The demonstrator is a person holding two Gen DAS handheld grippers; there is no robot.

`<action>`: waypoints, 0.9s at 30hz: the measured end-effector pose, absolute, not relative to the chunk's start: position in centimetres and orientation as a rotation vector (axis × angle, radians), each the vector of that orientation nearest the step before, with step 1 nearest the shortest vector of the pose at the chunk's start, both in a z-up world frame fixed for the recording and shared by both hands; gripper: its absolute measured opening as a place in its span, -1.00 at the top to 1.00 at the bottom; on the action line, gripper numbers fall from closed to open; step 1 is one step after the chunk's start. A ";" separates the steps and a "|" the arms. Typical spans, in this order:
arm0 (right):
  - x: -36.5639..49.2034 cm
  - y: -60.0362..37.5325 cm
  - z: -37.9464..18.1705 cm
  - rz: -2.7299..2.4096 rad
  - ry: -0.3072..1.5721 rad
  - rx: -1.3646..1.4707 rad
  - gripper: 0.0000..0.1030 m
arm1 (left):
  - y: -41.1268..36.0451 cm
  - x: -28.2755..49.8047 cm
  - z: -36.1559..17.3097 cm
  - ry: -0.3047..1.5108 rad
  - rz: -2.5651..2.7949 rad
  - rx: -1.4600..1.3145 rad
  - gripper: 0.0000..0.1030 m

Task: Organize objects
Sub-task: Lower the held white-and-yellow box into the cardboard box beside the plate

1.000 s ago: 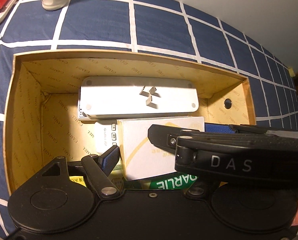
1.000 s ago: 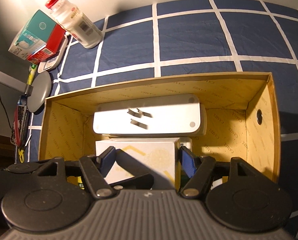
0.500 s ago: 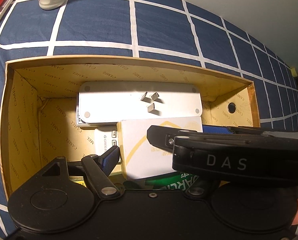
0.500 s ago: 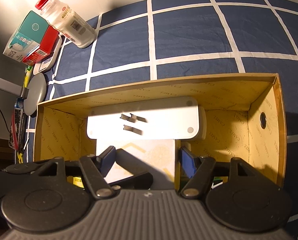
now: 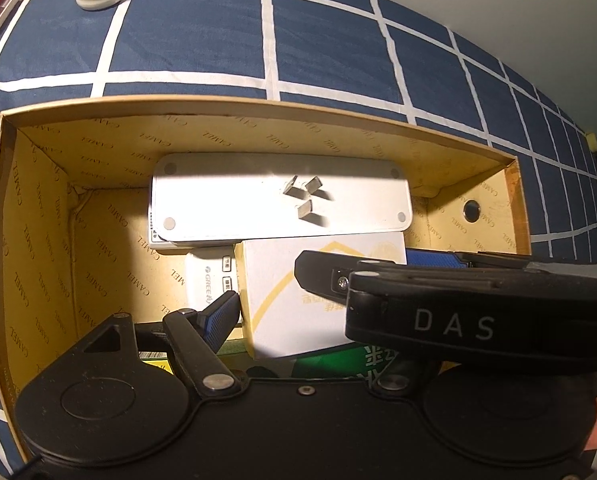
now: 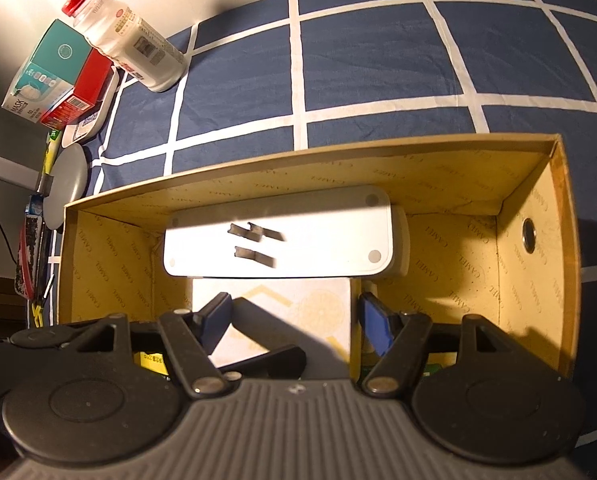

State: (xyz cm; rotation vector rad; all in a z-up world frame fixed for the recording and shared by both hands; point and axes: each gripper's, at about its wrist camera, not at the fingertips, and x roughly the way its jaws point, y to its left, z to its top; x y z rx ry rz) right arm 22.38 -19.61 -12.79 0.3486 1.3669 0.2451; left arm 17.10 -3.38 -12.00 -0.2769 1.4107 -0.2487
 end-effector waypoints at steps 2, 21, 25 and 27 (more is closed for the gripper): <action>22.4 -19.5 -13.1 0.247 1.372 0.350 -0.33 | -3.3 17.1 -12.2 1.415 -0.244 -0.278 -0.40; 21.7 -19.8 -12.4 0.233 1.351 0.307 -0.33 | -3.3 15.8 -11.0 1.396 -0.186 -0.254 -0.47; 20.7 -20.1 -11.1 0.233 1.322 0.304 -0.33 | -3.2 14.7 -9.8 1.377 -0.158 -0.241 -0.51; 20.2 -20.3 -10.4 0.231 1.308 0.296 -0.34 | -3.2 14.1 -9.1 1.363 -0.144 -0.232 -0.57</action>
